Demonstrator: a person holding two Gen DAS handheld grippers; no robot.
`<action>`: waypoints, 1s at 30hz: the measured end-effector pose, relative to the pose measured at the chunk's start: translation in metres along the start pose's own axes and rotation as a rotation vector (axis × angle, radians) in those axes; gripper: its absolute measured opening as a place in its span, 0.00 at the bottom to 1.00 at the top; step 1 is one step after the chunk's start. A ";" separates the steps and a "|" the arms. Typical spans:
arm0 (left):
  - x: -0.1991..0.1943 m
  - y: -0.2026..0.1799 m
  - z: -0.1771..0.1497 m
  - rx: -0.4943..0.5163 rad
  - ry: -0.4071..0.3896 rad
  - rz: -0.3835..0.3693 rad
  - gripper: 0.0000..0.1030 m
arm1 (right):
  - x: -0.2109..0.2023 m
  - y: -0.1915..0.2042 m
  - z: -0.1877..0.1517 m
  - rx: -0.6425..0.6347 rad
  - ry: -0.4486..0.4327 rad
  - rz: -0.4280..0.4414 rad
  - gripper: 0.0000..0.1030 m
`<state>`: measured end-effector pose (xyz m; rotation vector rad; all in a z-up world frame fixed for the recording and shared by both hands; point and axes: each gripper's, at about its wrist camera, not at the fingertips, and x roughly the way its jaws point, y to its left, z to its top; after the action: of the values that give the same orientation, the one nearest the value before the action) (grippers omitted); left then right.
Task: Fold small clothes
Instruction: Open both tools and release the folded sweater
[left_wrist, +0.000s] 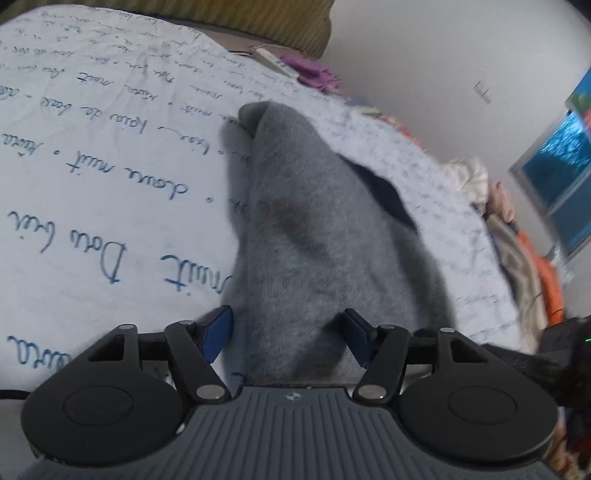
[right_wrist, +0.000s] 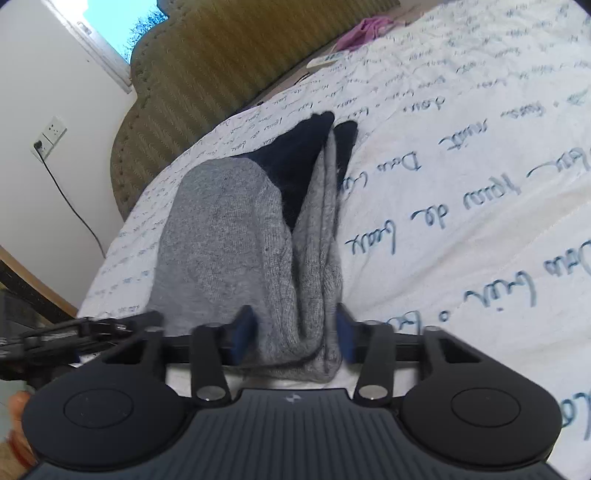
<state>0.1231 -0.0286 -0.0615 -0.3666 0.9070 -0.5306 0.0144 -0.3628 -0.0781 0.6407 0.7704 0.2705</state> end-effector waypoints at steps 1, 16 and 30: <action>0.002 0.001 0.000 -0.015 0.017 -0.025 0.45 | 0.002 0.000 -0.001 0.003 0.004 0.007 0.20; -0.032 -0.022 -0.029 0.008 -0.005 0.010 0.13 | -0.022 0.003 -0.004 0.005 -0.020 -0.006 0.16; -0.054 -0.067 -0.057 0.174 -0.096 0.332 0.73 | -0.011 0.063 -0.033 -0.372 -0.113 -0.385 0.64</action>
<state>0.0307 -0.0565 -0.0248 -0.0792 0.8018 -0.2800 -0.0162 -0.3038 -0.0500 0.1477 0.6959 0.0205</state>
